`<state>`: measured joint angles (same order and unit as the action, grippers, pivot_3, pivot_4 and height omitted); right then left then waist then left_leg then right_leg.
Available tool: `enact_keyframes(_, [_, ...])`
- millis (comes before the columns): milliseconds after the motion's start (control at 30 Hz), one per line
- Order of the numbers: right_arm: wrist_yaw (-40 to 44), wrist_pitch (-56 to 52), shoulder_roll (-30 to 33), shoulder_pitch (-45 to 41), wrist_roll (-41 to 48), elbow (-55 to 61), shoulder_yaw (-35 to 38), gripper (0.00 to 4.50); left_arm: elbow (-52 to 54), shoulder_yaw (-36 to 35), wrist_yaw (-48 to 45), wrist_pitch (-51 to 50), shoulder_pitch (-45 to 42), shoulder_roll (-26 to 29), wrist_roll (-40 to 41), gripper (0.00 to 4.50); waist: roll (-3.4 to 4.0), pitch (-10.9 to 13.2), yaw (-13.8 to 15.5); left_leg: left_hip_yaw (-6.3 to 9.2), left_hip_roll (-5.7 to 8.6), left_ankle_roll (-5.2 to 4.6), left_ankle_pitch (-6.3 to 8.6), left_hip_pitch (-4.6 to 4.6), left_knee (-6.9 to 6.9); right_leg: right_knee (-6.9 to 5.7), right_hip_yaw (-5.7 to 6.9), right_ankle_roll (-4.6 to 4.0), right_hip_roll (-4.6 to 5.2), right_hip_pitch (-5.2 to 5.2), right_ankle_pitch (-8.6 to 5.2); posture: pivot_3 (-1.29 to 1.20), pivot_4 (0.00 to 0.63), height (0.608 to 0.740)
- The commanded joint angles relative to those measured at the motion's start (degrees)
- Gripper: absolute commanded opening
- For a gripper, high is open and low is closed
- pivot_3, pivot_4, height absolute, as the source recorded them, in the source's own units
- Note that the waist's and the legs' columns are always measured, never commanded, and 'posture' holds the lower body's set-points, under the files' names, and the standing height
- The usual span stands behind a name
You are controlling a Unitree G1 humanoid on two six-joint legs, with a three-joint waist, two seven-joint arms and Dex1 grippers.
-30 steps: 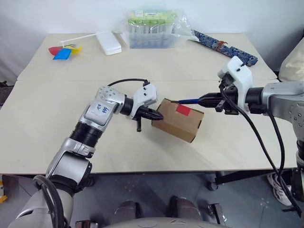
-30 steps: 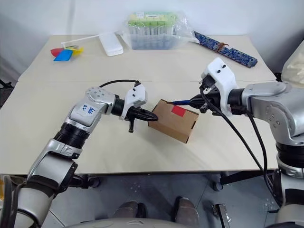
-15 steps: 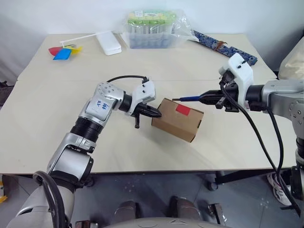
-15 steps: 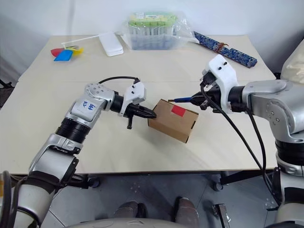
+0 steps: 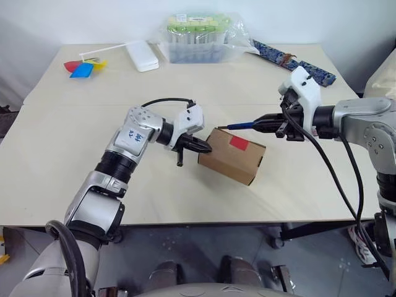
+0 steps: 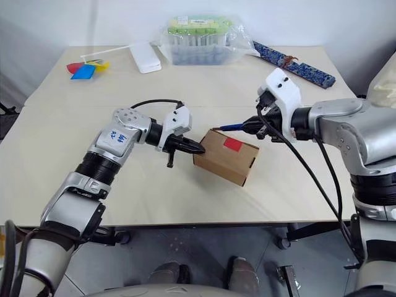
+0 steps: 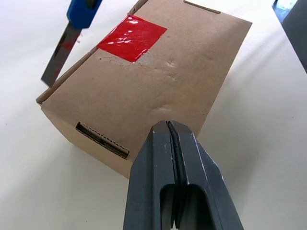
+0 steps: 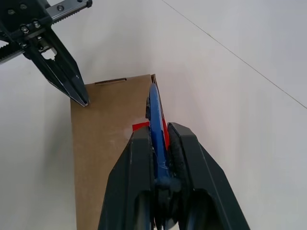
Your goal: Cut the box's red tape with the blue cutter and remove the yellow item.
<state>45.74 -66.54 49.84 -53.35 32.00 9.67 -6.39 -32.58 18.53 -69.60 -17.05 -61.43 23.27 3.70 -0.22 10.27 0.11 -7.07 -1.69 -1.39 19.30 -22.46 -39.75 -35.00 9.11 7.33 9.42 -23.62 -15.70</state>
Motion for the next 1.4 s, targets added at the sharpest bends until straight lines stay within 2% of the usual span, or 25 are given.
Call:
enact_keyframes(33, [1.47, 2.53, 0.56, -1.90, -1.95, -0.65, -0.53, 0.16, -1.09, 0.72, -0.33, 0.36, -0.48, -0.49, -1.75, 0.00, 0.00, 0.00, 0.00, 0.00, 0.00, 0.00, 0.00, -0.01, 0.00, 0.00, 0.00, 0.00, 0.00, 0.00, 0.00, 0.00, 0.150, 0.740])
enact_keyframes(567, [9.36, 6.98, 4.29, -5.03, -9.14, -5.05, -6.56, 0.16, -2.04, 0.79, -0.01, 0.71, -0.83, -1.34, -2.47, 0.00, 0.00, 0.00, -0.06, 0.01, 0.00, -0.02, 0.01, -0.05, -0.07, 0.00, 0.01, 0.00, 0.00, 0.00, 0.00, 0.00, 0.150, 0.740])
enact_keyframes(1033, [16.77, 8.50, 5.16, -10.86, -15.24, -8.60, -12.62, 0.16, 1.63, 5.19, 0.29, -7.22, -1.15, -1.72, -7.23, 0.00, 0.01, 0.00, 0.03, 0.02, 0.00, -0.06, 0.04, -0.11, -0.24, -0.04, 0.00, 0.00, 0.01, 0.01, 0.00, 0.00, 0.150, 0.740])
enact_keyframes(1400, [22.08, 9.86, 6.81, -12.19, -20.18, -8.87, -16.62, 0.16, 5.21, 7.03, 0.44, -11.07, -0.05, -1.47, -9.24, 0.00, 0.01, -0.01, 0.16, 0.07, 0.00, -0.07, 0.04, -0.10, -0.26, -0.05, 0.01, 0.00, 0.02, 0.05, 0.00, 0.00, 0.150, 0.740])
